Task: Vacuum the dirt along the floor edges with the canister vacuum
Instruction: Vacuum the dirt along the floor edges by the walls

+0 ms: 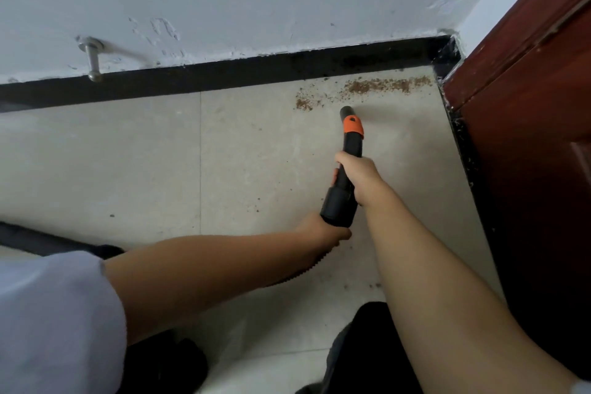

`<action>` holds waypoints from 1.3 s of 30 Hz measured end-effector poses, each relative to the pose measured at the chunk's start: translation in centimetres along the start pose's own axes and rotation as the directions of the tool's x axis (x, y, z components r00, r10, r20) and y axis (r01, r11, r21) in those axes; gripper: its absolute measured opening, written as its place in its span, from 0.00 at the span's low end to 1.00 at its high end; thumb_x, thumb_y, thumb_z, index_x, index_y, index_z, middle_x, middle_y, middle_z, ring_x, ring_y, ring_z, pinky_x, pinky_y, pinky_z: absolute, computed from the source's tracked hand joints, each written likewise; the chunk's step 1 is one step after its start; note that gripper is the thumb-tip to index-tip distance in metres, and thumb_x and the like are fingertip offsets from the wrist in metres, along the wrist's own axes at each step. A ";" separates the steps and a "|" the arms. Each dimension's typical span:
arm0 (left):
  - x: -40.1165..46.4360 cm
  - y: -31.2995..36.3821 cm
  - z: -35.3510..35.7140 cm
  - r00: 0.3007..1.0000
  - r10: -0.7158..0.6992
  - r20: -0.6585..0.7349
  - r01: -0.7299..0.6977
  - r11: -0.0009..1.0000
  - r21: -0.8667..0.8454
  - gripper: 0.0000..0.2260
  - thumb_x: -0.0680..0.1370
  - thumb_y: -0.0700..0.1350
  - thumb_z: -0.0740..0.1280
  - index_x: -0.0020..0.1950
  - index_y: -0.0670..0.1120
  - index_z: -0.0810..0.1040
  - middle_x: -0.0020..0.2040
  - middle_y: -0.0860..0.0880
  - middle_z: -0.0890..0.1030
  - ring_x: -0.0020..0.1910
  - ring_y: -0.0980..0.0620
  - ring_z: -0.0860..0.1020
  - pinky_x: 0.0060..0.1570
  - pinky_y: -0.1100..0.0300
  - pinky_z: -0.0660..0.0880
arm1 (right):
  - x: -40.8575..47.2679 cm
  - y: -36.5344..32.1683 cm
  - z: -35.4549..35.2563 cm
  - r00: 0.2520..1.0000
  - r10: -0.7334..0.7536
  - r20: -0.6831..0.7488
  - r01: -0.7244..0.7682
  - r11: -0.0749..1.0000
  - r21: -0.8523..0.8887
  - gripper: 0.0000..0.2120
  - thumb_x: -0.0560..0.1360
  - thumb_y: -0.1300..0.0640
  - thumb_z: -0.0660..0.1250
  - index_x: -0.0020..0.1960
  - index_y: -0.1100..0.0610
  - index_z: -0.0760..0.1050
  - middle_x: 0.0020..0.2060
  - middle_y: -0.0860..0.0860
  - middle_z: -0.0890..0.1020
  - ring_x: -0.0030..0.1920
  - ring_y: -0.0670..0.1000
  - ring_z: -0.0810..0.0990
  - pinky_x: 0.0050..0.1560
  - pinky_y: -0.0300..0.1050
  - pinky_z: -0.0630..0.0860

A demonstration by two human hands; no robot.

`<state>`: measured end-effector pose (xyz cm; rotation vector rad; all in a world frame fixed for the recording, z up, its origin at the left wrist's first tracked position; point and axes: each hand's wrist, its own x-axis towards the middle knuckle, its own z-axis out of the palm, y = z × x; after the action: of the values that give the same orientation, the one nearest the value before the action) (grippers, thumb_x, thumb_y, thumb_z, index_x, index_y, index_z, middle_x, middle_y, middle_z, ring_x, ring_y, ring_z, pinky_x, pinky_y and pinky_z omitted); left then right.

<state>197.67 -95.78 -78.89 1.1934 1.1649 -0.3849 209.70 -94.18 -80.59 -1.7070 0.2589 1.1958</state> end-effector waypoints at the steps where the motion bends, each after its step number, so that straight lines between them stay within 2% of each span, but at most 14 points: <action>1: 0.1 -0.2 -0.5 1.000 0.007 -0.001 -0.007 1.000 -0.013 0.06 0.74 0.39 0.68 0.47 0.45 0.71 0.36 0.48 0.73 0.31 0.53 0.71 0.32 0.63 0.70 | 0.0 -0.2 0.7 1.000 -0.003 0.016 0.003 1.000 -0.021 0.07 0.74 0.65 0.63 0.39 0.60 0.66 0.19 0.52 0.72 0.17 0.49 0.70 0.25 0.39 0.71; 3: 0.5 -0.5 -1.3 0.999 0.034 -0.001 -0.034 0.998 -0.047 0.08 0.75 0.40 0.68 0.50 0.44 0.70 0.35 0.48 0.73 0.31 0.54 0.71 0.32 0.64 0.70 | 0.2 -0.3 1.7 0.999 -0.010 0.041 0.013 0.998 -0.064 0.06 0.74 0.64 0.64 0.40 0.60 0.67 0.22 0.53 0.72 0.21 0.50 0.70 0.27 0.41 0.71; 5: 0.9 -1.0 -1.4 0.999 0.034 0.006 -0.034 0.998 -0.052 0.07 0.75 0.40 0.68 0.49 0.45 0.70 0.35 0.48 0.72 0.31 0.53 0.70 0.31 0.64 0.70 | 0.5 0.0 2.0 0.999 0.000 0.044 0.004 0.996 -0.093 0.05 0.73 0.64 0.63 0.41 0.60 0.67 0.26 0.54 0.72 0.23 0.50 0.70 0.29 0.41 0.71; 9: 1.4 -2.1 -0.2 0.999 0.003 0.047 -0.003 1.000 -0.003 0.10 0.73 0.42 0.69 0.51 0.44 0.72 0.36 0.48 0.74 0.33 0.51 0.73 0.37 0.60 0.73 | 0.3 1.1 0.8 0.999 0.025 0.047 -0.018 0.990 -0.141 0.04 0.73 0.63 0.63 0.41 0.60 0.68 0.20 0.52 0.73 0.20 0.51 0.71 0.30 0.42 0.72; 13: 2.1 -1.1 -0.5 0.994 0.032 0.101 -0.044 0.993 0.113 0.13 0.74 0.44 0.70 0.56 0.44 0.72 0.36 0.49 0.75 0.33 0.53 0.73 0.35 0.62 0.73 | 0.6 0.7 -0.6 0.997 0.022 -0.069 -0.020 0.999 0.027 0.05 0.74 0.64 0.63 0.42 0.59 0.67 0.26 0.54 0.72 0.21 0.50 0.70 0.27 0.40 0.72; 15: 2.4 -0.1 -0.9 0.992 0.058 0.113 -0.071 0.990 0.118 0.16 0.74 0.44 0.69 0.60 0.43 0.72 0.37 0.49 0.74 0.33 0.53 0.73 0.33 0.63 0.72 | 1.2 0.1 -0.8 0.992 0.003 -0.127 0.005 0.998 0.064 0.05 0.74 0.63 0.63 0.41 0.59 0.67 0.27 0.54 0.72 0.19 0.49 0.70 0.26 0.39 0.72; 17: 2.3 0.5 -1.0 0.989 0.074 0.125 -0.083 0.994 0.072 0.11 0.75 0.42 0.69 0.56 0.44 0.72 0.37 0.48 0.73 0.34 0.53 0.72 0.34 0.62 0.72 | 1.4 -0.5 -0.5 0.991 -0.011 -0.134 0.015 0.999 0.029 0.06 0.74 0.63 0.63 0.40 0.59 0.67 0.26 0.53 0.73 0.18 0.48 0.71 0.26 0.39 0.72; 19: 2.0 0.0 -1.0 0.991 0.068 0.116 -0.070 0.997 0.014 0.06 0.74 0.40 0.68 0.46 0.47 0.71 0.37 0.48 0.73 0.34 0.52 0.73 0.37 0.59 0.73 | 1.2 -0.4 0.2 0.996 -0.024 -0.083 0.020 0.998 -0.054 0.06 0.74 0.63 0.63 0.39 0.59 0.68 0.21 0.52 0.73 0.18 0.49 0.71 0.27 0.40 0.72; 22: 1.6 -1.9 -0.7 0.996 0.044 0.084 -0.037 0.996 -0.081 0.07 0.74 0.40 0.68 0.42 0.49 0.71 0.37 0.47 0.73 0.36 0.48 0.72 0.40 0.57 0.71 | 0.5 0.4 1.6 1.000 -0.020 0.010 0.021 0.981 -0.192 0.07 0.74 0.64 0.62 0.38 0.59 0.67 0.22 0.54 0.73 0.20 0.51 0.70 0.28 0.41 0.72; 26: 1.2 -3.4 -1.0 0.999 0.049 0.004 -0.047 0.985 -0.165 0.08 0.74 0.40 0.67 0.39 0.50 0.70 0.34 0.47 0.72 0.31 0.51 0.68 0.33 0.61 0.66 | 0.1 1.1 3.3 0.998 -0.030 0.061 0.047 0.953 -0.300 0.05 0.72 0.63 0.62 0.39 0.60 0.68 0.21 0.53 0.74 0.24 0.52 0.71 0.33 0.45 0.74; 32: 0.9 -3.6 -2.5 0.997 0.071 -0.040 -0.078 0.976 -0.206 0.08 0.75 0.40 0.66 0.39 0.49 0.70 0.33 0.48 0.71 0.28 0.52 0.67 0.28 0.64 0.64 | 0.1 0.8 5.3 0.991 -0.015 0.130 0.054 0.951 -0.305 0.04 0.73 0.63 0.62 0.40 0.59 0.67 0.21 0.52 0.73 0.24 0.51 0.71 0.32 0.43 0.74; 35: 0.9 -4.0 -2.9 0.996 0.074 -0.051 -0.083 0.976 -0.203 0.08 0.75 0.39 0.66 0.41 0.50 0.69 0.34 0.48 0.71 0.29 0.52 0.67 0.28 0.64 0.65 | 0.1 1.2 5.9 0.988 -0.015 0.153 0.062 0.950 -0.307 0.04 0.73 0.63 0.62 0.41 0.59 0.67 0.20 0.52 0.74 0.22 0.50 0.71 0.32 0.43 0.74; 39: 1.7 -3.7 -3.4 0.997 0.056 -0.044 -0.062 0.988 -0.141 0.08 0.74 0.41 0.67 0.41 0.51 0.69 0.35 0.47 0.72 0.30 0.52 0.68 0.30 0.63 0.66 | 0.5 1.2 5.3 0.997 -0.049 0.064 0.061 0.979 -0.193 0.04 0.73 0.63 0.62 0.41 0.59 0.68 0.19 0.51 0.73 0.20 0.50 0.71 0.30 0.42 0.73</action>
<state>193.91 -93.72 -81.98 1.1121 1.1688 -0.2301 206.03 -90.31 -81.78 -1.8312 0.0593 1.2622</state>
